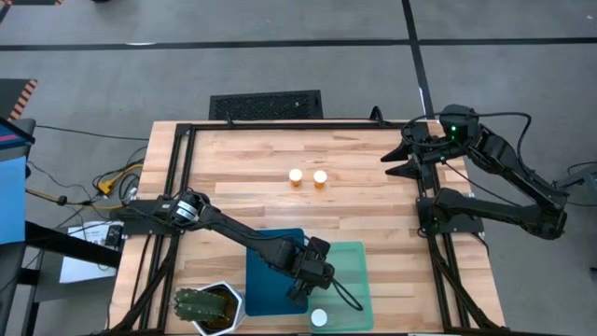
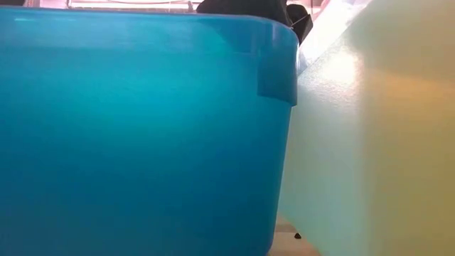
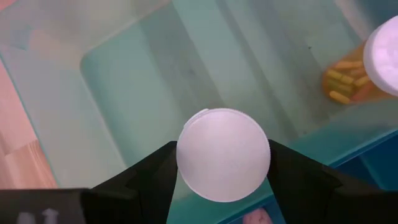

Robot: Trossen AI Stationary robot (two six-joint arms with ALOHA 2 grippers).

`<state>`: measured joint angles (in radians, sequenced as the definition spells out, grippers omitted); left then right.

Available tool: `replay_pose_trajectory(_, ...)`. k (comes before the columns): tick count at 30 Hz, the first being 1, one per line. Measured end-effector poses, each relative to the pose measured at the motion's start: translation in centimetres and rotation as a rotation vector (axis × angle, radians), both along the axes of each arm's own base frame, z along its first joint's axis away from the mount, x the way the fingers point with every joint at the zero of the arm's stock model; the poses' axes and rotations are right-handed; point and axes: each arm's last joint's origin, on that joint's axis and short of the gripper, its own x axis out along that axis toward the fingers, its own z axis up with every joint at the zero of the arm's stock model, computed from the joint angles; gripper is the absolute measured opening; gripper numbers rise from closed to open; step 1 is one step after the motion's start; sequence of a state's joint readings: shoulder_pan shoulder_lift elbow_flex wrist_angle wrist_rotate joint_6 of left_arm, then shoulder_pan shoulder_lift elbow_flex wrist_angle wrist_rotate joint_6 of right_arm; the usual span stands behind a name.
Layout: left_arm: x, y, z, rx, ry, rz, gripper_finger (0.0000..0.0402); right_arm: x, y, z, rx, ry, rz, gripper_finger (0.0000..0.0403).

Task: Pick and place medicine bottles into bin by pill shape (circle, oval)
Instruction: Put the left large orange pill bottle into the green bin

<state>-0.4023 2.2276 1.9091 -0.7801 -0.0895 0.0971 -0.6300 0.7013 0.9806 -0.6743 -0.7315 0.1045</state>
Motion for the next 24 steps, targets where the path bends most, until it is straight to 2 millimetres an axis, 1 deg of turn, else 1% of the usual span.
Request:
replay_pose_trajectory(18, -0.07, 0.03, 0.00, -0.006, 0.009, 0.006, 0.0226, 0.00, 0.00, 0.00, -0.001, 0.000, 0.000, 0.0240)
replay_pose_trajectory(21, -0.07, 0.03, 0.00, -0.007, 0.009, 0.007, 0.0238, 0.00, 0.00, 0.00, -0.001, 0.000, 0.000, 0.0240)
replay_pose_trajectory(24, -0.07, 0.03, 0.02, -0.007, 0.009, 0.009, 0.0263, 0.00, 0.00, 0.00, -0.001, 0.000, 0.000, 0.0240)
